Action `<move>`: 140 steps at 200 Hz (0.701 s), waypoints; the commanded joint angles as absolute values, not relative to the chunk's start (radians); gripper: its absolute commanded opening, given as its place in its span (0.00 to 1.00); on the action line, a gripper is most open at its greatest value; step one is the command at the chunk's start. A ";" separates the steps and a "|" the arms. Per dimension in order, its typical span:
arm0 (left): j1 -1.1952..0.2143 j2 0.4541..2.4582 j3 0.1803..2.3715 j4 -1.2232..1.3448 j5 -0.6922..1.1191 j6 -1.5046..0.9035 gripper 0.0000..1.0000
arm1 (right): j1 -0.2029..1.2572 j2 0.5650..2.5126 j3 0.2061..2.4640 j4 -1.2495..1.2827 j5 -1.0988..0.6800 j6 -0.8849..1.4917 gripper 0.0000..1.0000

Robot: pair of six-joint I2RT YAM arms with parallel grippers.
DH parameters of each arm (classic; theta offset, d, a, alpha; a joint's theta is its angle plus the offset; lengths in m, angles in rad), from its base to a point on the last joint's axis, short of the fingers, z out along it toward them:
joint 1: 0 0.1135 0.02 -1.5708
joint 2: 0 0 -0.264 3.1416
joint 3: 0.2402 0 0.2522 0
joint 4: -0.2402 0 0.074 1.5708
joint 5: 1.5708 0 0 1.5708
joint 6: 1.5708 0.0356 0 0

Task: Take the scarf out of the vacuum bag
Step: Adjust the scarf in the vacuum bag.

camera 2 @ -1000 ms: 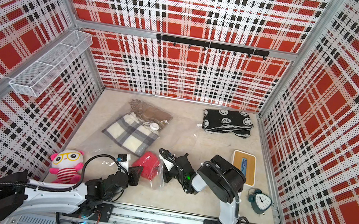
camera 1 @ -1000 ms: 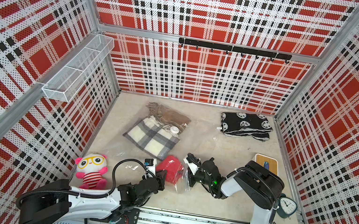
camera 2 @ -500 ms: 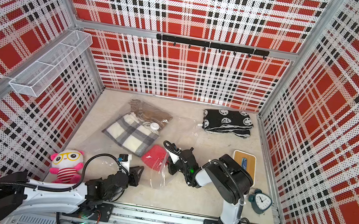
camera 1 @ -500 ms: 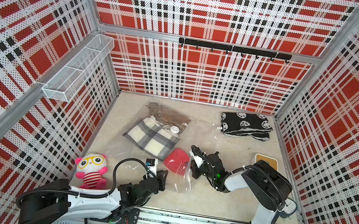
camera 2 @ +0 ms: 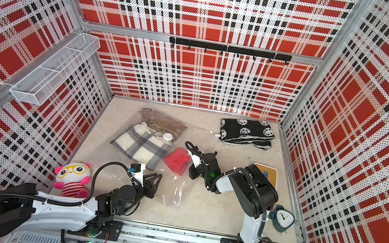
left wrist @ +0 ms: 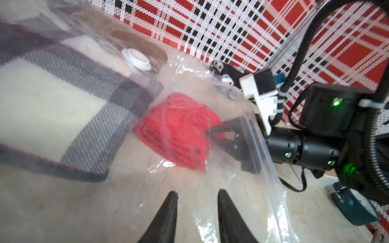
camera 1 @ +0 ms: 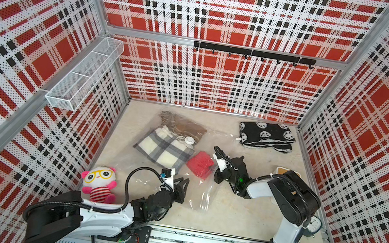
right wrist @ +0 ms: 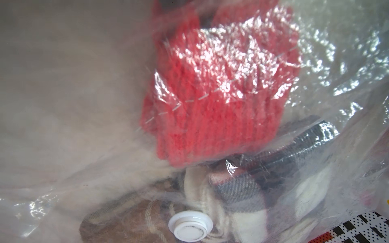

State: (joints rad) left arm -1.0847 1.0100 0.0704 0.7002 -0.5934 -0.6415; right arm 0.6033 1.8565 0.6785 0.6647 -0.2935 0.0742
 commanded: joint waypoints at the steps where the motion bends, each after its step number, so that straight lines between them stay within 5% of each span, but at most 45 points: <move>1: -1.090 1.005 0.106 0.784 -0.612 -0.584 0.38 | 0.570 1.833 0.715 0.632 -0.302 0.042 0.02; 21: -1.089 1.027 0.133 0.756 -0.602 -0.571 0.44 | 0.563 1.824 0.732 0.601 -0.317 0.041 0.12; 43: -1.077 1.058 0.164 0.704 -0.611 -0.545 0.54 | 0.563 1.825 0.781 0.502 -0.297 0.042 0.45; 66: -1.053 1.064 0.167 0.704 -0.553 -0.529 0.64 | 0.563 1.798 0.773 0.500 -0.212 0.077 0.58; 85: -1.055 1.053 0.172 0.704 -0.526 -0.506 0.84 | 0.563 1.750 0.746 0.516 -0.167 0.134 0.76; 95: -1.055 1.047 0.174 0.704 -0.516 -0.496 1.00 | 0.563 1.724 0.737 0.512 -0.160 0.163 0.79; 140: -1.056 1.021 0.187 0.688 -0.476 -0.454 0.98 | 0.563 1.650 0.660 0.527 -0.146 0.323 0.81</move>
State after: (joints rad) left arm -1.0595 1.0374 0.1543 0.7033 -0.5137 -0.4973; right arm 0.5644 1.6875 0.7029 0.5152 -0.1692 0.2131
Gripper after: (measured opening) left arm 0.981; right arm 0.809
